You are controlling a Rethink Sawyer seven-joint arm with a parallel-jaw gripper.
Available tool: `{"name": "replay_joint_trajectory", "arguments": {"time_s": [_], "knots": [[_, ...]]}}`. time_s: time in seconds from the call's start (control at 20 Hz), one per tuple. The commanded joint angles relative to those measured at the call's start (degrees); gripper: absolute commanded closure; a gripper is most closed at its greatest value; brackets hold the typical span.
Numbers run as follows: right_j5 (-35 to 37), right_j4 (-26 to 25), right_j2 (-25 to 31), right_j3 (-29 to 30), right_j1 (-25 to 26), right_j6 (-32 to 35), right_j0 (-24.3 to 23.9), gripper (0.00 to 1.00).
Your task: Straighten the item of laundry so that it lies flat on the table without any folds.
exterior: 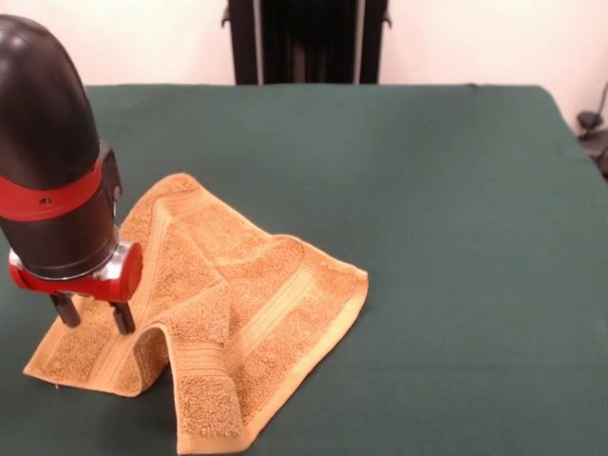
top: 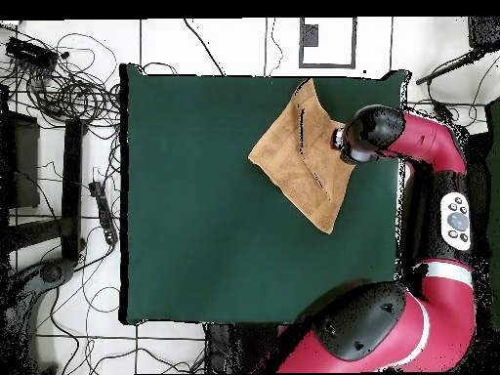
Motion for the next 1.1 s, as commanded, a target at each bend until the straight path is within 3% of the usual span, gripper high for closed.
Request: {"name": "replay_joint_trajectory", "arguments": {"time_s": [0.05, 1.1], "knots": [[-2.96, -2.16, 2.99, 0.91, 0.93, -13.24, 1.60, 0.00], [-2.63, -2.57, 2.51, 0.92, 0.79, -12.61, 1.80, 0.00]]}}
